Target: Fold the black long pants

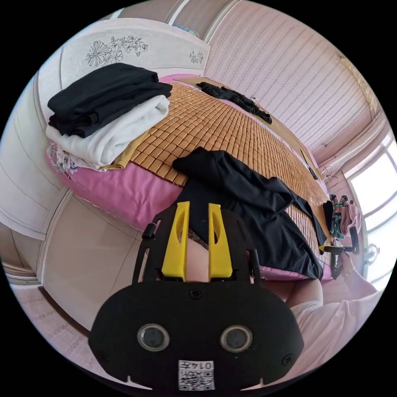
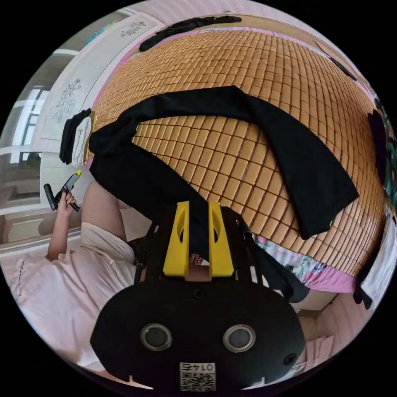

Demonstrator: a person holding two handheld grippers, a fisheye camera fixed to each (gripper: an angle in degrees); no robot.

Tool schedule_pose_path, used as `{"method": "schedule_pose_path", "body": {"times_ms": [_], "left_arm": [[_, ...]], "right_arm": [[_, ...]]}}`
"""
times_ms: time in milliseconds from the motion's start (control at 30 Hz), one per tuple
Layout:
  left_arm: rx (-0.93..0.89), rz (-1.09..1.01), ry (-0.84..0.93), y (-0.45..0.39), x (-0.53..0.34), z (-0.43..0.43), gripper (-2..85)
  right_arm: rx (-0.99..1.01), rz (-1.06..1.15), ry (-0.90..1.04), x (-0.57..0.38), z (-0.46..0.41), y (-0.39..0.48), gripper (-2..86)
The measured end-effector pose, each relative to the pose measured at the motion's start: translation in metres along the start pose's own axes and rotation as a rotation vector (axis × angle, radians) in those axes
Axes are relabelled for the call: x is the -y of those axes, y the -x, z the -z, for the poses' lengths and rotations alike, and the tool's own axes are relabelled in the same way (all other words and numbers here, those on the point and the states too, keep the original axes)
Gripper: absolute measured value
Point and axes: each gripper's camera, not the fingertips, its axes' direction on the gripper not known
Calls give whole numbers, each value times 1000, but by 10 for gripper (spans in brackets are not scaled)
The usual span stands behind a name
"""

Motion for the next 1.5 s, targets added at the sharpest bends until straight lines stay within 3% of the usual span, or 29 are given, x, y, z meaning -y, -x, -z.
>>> {"method": "schedule_pose_path", "body": {"times_ms": [133, 333, 533, 633, 733, 833, 1000, 1233, 1400, 1500], "left_arm": [[9, -72, 55, -22, 19, -15, 81], [162, -231, 59, -56, 51, -17, 82], [183, -322, 50, -73, 85, -39, 117], [197, -305, 131, -75, 95, -69, 130], [196, -262, 222, -75, 96, -94, 95], [229, -311, 187, -90, 100, -83, 14], [189, -425, 48, -122, 123, -39, -3], [191, -541, 10, -192, 182, -35, 5], [250, -463, 142, -196, 186, -97, 46], [219, -547, 9, -195, 163, -73, 54]], "right_arm": [[-27, -153, -96, -23, 19, -40, 81], [-272, -70, -172, 9, 51, -39, 89], [-357, -186, -94, 50, 49, -82, 109], [-371, -184, -65, 58, 47, -88, 84], [-389, -152, -14, 63, 58, -91, 38], [-360, -78, -15, 63, 90, -95, 21], [-471, -6, -93, 69, 165, -106, 13], [-345, -196, -161, 126, 264, -183, 21], [-316, -360, -201, 129, 271, -224, 61], [-268, -310, -222, 97, 257, -228, 84]]}}
